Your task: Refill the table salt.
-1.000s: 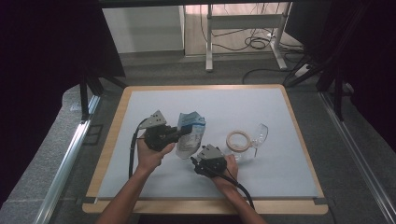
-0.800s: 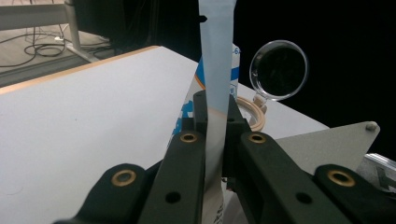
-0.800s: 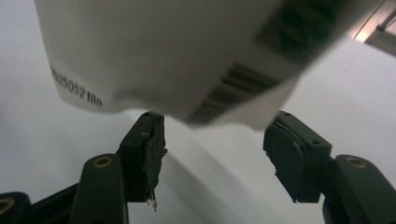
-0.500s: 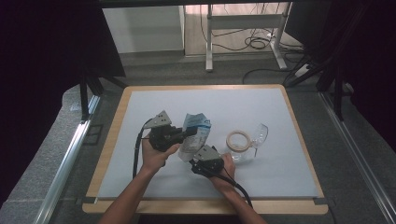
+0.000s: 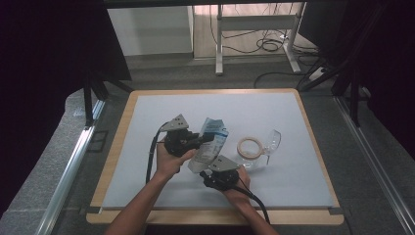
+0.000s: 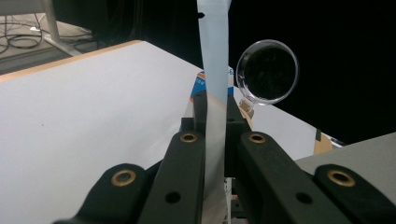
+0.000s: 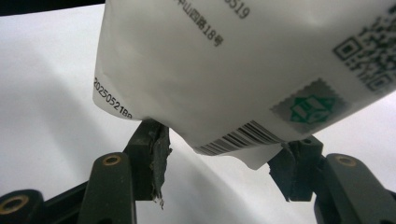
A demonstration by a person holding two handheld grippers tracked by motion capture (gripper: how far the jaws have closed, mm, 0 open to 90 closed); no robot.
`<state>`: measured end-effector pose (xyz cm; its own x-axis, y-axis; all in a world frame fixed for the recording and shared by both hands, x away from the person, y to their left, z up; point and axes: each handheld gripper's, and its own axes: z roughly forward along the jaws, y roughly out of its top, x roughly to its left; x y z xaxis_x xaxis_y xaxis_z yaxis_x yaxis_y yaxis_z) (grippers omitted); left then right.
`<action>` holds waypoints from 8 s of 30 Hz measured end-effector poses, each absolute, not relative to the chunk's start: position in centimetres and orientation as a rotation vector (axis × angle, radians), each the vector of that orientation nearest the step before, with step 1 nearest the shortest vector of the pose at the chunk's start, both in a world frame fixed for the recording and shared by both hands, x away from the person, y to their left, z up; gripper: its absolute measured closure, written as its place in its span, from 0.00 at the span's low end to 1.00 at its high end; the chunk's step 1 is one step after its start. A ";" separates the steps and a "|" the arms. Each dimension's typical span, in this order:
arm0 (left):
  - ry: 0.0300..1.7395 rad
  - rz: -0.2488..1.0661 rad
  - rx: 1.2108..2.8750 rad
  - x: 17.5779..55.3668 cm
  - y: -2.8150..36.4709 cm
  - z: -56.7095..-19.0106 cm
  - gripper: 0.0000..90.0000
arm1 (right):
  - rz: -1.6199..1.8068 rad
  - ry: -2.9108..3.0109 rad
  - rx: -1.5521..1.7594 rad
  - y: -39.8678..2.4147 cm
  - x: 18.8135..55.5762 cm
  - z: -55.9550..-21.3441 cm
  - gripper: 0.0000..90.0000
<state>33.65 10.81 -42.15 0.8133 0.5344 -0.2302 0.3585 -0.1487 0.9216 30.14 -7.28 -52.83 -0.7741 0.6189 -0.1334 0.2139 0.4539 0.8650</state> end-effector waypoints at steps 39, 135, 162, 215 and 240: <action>0.659 0.130 1.849 36.6 6.2 -41.9 1.00 | 1.368 2.243 0.841 -9.8 29.6 -52.4 0.49; 0.634 0.074 1.965 39.5 2.7 -41.4 0.99 | 1.542 2.148 0.880 -11.4 29.5 -51.2 0.52; 0.647 0.090 2.005 39.7 2.3 -40.7 0.99 | 1.517 2.078 0.896 -10.2 29.5 -50.9 0.52; 0.652 0.095 2.075 40.3 1.3 -40.1 0.99 | 1.592 1.935 1.010 -8.6 30.0 -50.7 0.54; 0.656 0.093 2.117 40.8 0.7 -40.5 0.99 | 1.620 1.924 1.047 -8.4 30.5 -50.8 0.55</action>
